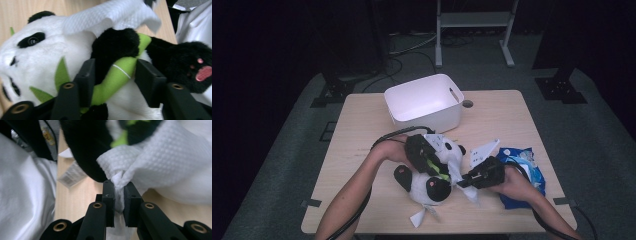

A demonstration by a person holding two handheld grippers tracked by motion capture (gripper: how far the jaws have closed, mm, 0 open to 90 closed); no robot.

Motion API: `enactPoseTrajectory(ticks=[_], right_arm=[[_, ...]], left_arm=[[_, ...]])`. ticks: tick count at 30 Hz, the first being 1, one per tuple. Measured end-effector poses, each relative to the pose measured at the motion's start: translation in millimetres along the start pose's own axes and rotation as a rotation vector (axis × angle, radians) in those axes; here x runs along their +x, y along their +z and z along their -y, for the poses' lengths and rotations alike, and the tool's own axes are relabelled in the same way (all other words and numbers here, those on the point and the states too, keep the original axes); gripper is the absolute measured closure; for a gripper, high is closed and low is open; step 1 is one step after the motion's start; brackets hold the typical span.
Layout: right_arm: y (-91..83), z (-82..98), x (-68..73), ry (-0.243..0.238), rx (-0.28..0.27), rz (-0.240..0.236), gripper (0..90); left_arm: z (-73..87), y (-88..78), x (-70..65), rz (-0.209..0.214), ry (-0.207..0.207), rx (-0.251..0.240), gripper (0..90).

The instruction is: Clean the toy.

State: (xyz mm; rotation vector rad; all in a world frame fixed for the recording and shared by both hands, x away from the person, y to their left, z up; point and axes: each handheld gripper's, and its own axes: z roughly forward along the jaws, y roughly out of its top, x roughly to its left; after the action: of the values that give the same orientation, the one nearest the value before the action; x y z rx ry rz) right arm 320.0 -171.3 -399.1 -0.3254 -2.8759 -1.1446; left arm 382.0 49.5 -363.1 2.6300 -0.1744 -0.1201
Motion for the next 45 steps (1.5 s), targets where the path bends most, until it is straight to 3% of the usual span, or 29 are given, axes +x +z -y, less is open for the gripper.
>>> enactPoseTrajectory(ticks=[5,8,13,20,23,26,28,31,33,37,40,45], right_arm=[[7.6,0.6,6.0,-0.006,-0.004,-0.050,80.7],[8.0,1.2,9.4,-0.011,-0.020,-0.077,80.7],[5.2,1.0,18.2,-0.031,-0.047,-0.135,80.8],[-0.2,2.1,13.7,-0.013,-0.049,-0.076,81.2],[-4.7,-1.2,11.0,-0.024,-0.041,-0.016,81.3],[-10.2,-6.4,6.2,-0.019,-0.046,0.031,81.6],[-14.2,-9.5,5.4,-0.017,-0.067,0.038,81.6],[-16.9,-16.0,4.0,-0.022,-0.070,0.066,81.7],[-15.8,-18.8,-0.6,-0.013,-0.061,0.082,81.7],[-10.2,-19.8,-10.7,0.025,-0.045,0.092,81.7],[-7.4,-19.6,-13.9,0.035,-0.042,0.089,81.7],[-4.6,-18.8,-15.7,0.045,-0.024,0.092,81.6]], left_arm=[[-10.5,6.5,-3.4,-0.027,-0.076,0.021,61.9],[-16.0,7.7,-5.3,-0.044,-0.057,0.035,62.4],[-18.5,10.5,-4.2,-0.057,-0.080,0.018,63.6],[-21.3,6.7,-6.6,-0.074,-0.071,0.018,62.0],[-19.6,5.7,-7.0,-0.067,-0.074,0.008,61.5],[-18.1,-3.0,-7.9,-0.069,-0.068,-0.051,59.0],[-17.6,-7.5,-8.7,-0.074,-0.065,-0.068,56.8],[-12.0,-23.7,-7.8,-0.129,-0.071,-0.079,56.6],[-4.1,-29.2,-6.2,-0.154,-0.099,-0.077,56.6],[15.2,-34.2,-4.4,-0.159,-0.135,-0.081,56.5],[34.4,-36.4,-3.3,-0.146,-0.179,-0.108,56.1],[55.6,-31.5,-2.8,-0.114,-0.227,-0.088,53.5]])
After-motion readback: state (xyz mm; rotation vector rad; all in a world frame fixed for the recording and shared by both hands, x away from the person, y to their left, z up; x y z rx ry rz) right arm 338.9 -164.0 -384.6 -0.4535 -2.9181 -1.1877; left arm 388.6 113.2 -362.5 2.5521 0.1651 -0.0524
